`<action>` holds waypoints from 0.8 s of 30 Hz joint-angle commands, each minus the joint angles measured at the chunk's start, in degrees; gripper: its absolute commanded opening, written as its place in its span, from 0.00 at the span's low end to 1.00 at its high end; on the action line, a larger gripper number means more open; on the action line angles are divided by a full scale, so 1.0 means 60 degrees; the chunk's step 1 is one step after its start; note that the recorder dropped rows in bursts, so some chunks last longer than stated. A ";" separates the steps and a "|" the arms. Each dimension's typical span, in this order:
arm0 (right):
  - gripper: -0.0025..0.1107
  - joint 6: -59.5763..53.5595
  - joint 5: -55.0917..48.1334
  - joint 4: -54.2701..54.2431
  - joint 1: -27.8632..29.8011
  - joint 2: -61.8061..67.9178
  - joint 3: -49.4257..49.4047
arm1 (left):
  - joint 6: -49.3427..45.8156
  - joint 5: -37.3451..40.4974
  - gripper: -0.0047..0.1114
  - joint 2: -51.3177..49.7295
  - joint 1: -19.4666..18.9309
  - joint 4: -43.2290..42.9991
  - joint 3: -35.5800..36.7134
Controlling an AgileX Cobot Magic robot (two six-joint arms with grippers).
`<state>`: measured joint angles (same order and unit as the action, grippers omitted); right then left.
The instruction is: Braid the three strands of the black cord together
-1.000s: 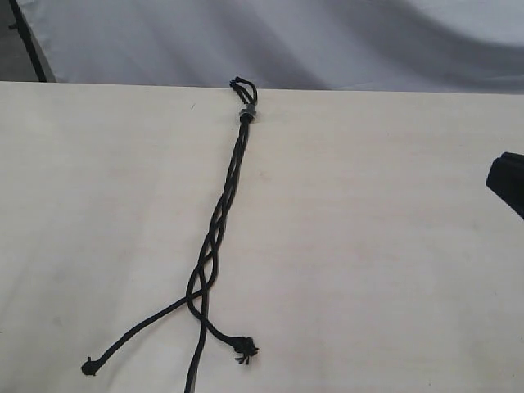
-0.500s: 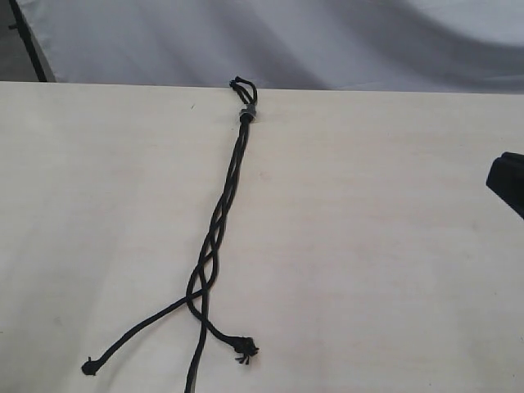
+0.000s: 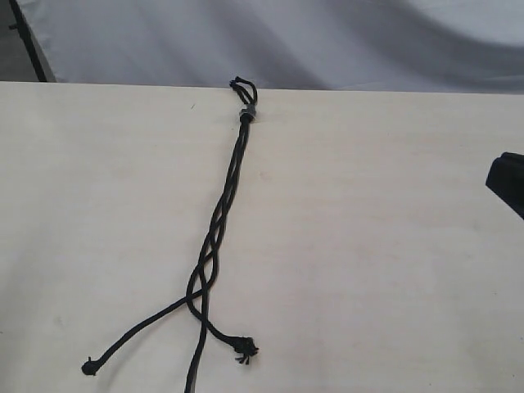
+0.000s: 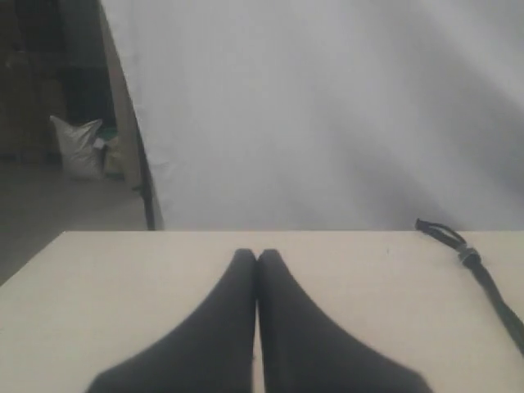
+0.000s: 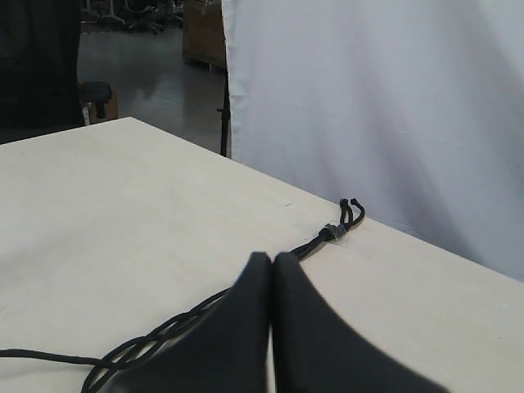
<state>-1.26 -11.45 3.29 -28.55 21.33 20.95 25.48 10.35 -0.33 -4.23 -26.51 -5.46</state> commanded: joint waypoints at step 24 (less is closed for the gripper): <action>0.03 0.0000 0.0094 -0.0041 0.0070 -0.0059 -0.0015 | -0.4385 -0.0656 0.04 0.0056 -0.0185 0.4500 0.0909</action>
<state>-1.26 -11.45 3.29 -28.45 21.33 20.82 -0.72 4.18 -0.20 -5.21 -0.39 -0.18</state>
